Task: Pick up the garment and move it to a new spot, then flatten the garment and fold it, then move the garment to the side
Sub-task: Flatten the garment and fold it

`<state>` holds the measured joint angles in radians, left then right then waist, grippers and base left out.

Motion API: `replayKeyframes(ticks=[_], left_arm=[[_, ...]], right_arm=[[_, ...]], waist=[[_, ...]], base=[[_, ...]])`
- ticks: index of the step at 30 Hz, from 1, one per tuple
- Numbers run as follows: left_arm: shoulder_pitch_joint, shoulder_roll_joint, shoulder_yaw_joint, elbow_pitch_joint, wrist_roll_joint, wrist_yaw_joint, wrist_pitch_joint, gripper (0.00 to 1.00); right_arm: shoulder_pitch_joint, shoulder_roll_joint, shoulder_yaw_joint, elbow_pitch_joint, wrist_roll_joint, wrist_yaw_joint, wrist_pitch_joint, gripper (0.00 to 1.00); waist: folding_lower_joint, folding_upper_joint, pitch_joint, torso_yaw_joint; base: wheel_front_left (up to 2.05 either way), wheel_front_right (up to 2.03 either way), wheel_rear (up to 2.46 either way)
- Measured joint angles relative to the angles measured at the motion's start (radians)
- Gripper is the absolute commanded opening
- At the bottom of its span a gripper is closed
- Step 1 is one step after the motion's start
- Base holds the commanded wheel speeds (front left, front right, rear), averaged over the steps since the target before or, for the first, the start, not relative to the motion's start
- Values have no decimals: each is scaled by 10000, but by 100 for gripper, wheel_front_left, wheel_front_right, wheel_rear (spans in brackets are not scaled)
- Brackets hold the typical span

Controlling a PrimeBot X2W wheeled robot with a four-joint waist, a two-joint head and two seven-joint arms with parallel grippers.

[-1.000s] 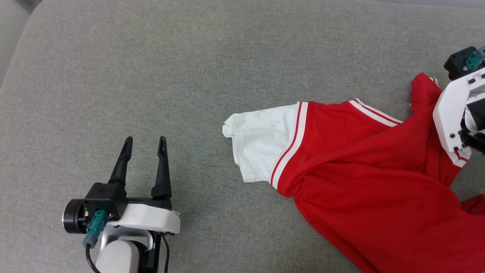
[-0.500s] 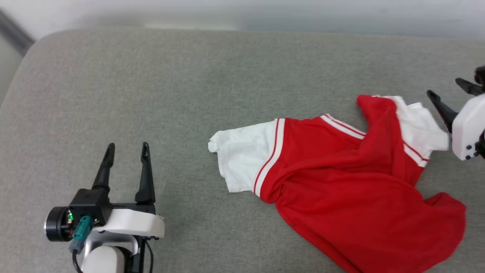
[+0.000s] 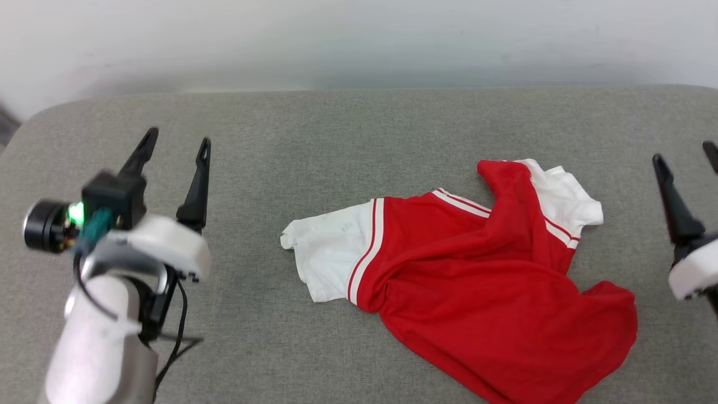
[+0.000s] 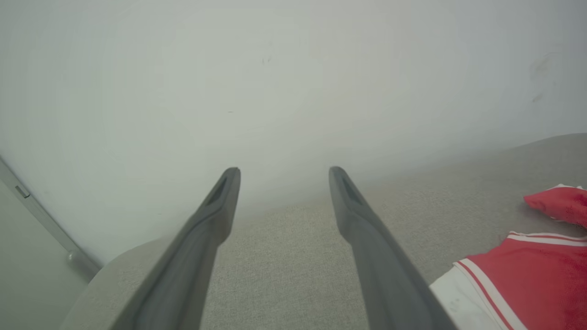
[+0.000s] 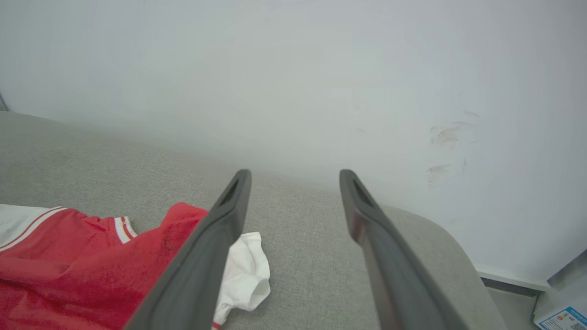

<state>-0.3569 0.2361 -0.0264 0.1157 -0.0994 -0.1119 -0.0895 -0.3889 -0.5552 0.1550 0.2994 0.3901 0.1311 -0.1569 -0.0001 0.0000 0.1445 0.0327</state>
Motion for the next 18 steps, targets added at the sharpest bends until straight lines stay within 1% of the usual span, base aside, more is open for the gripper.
replayKeyframes(ticks=[3,5,8,10,12,14,16,18], left_arm=[[-771,491,-497,127,-466,-117,1346,100],[-1341,867,-978,215,-924,-163,2422,100],[-2089,1590,-2088,228,-2086,-165,4021,100],[-2586,2073,-2817,247,-2963,-173,5101,100],[-3028,2617,-3593,221,-3597,-173,6015,100],[-3493,2907,-4190,219,-4357,-173,6822,100],[-3951,3181,-4897,274,-4857,-174,7557,100],[-4273,3296,-5381,499,-5490,-173,8226,100]], right_arm=[[1155,855,-1074,-1455,-784,0,372,100],[1825,1323,-1515,-2422,-1231,0,732,100],[2550,1894,-1916,-3639,-1607,0,1200,100],[2843,2128,-2073,-4182,-1787,0,1419,100],[3046,2274,-2104,-4573,-1904,0,1553,100],[3150,2414,-2109,-4801,-1979,0,1695,100],[3218,2452,-2084,-4966,-2046,0,1770,100],[3228,2487,-2031,-5060,-2069,0,1837,100]], waist=[[0,0,-29,-92],[0,0,-8,-149],[0,0,74,-246],[0,0,163,-311],[0,0,263,-386],[0,0,374,-459],[0,0,498,-527],[0,0,623,-610]], base=[[0,0,0],[0,0,0],[0,0,0],[0,0,0],[0,0,0],[0,0,0],[0,0,0],[0,0,0]])
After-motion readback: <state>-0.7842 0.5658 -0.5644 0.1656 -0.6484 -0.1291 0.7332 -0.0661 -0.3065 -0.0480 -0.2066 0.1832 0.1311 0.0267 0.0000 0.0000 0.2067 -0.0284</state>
